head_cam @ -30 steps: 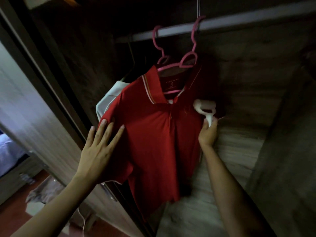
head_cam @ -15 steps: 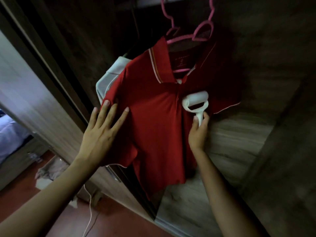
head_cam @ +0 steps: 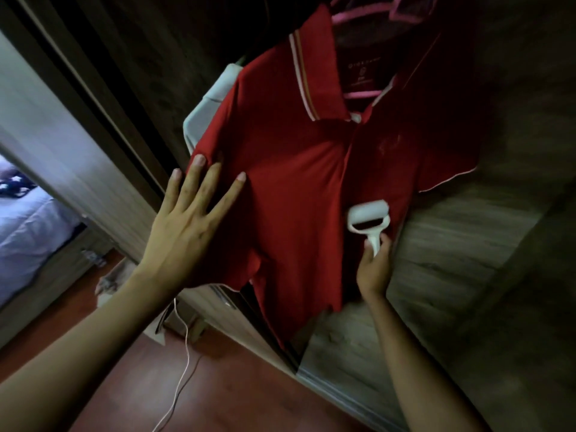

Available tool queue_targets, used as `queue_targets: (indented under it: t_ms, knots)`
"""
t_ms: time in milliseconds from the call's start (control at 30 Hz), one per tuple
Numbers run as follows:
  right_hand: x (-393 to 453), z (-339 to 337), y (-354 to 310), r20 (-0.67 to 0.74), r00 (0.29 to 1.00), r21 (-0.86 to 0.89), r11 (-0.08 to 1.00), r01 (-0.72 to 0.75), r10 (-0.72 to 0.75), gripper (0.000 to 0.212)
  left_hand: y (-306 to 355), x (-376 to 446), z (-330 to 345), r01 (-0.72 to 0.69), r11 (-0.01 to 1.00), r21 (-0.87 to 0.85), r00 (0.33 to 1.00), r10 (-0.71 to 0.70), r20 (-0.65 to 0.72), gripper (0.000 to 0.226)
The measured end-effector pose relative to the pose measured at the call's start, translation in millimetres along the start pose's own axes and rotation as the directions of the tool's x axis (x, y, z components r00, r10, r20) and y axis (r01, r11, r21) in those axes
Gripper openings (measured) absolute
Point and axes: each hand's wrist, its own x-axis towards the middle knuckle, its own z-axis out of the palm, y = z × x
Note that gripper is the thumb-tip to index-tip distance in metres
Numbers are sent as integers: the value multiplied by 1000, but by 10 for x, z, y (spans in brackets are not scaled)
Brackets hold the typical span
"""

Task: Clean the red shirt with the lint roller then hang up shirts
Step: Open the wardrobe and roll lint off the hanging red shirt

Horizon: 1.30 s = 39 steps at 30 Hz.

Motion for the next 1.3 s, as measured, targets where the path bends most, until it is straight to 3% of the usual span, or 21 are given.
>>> queue_targets:
  t_ms: [133, 233, 333, 400, 500, 600, 700, 800, 933, 1033, 1200, 1300]
  knots:
    - [46, 42, 140, 65, 998, -38, 999, -18, 20, 36, 24, 3, -14, -12, 1000, -20, 999, 12, 31, 60]
    - [-194, 64, 612, 247, 941, -188, 964, -187, 230, 35, 9, 14, -13, -3, 999, -38, 999, 4, 33, 61]
    - [-453, 19, 770, 191, 894, -241, 902, -357, 405, 38, -2, 22, -10, 5, 999, -49, 1000, -4, 20, 67]
    - [-545, -5, 490, 28, 946, -125, 940, -316, 322, 36, 15, 28, -13, 11, 998, -63, 1000, -10, 20, 72]
    - [-628, -123, -310, -149, 987, 145, 989, -33, 55, 34, 62, 31, -21, 14, 997, -79, 1000, -12, 16, 72]
    - [-747, -163, -887, -149, 970, 246, 944, 222, -190, 36, 88, 37, -34, 14, 996, -83, 1000, -13, 17, 72]
    - [-1018, 9, -903, -29, 945, 191, 926, 324, -325, 42, 92, 30, -78, 14, 996, -88, 1000, -12, 21, 63]
    - [-1378, 254, -385, 173, 948, 72, 963, 260, -269, 38, 109, 11, -126, 17, 994, -105, 999, -12, 42, 66]
    - [-1730, 295, 407, 367, 930, -198, 976, 93, -14, 31, 144, -11, -153, -1, 995, -102, 1000, 4, 31, 69]
    - [-1748, 211, 498, 328, 945, -239, 967, 88, -5, 31, 163, -42, -146, -1, 994, -109, 1000, 4, 29, 65]
    - [-1408, 163, -121, 92, 980, -24, 984, 178, -175, 33, 203, -58, -180, 18, 990, -142, 999, -13, 34, 62]
    - [-1317, 226, -200, 124, 980, -26, 987, 160, -156, 33, 273, -54, -207, 31, 987, -156, 999, -25, 39, 61]
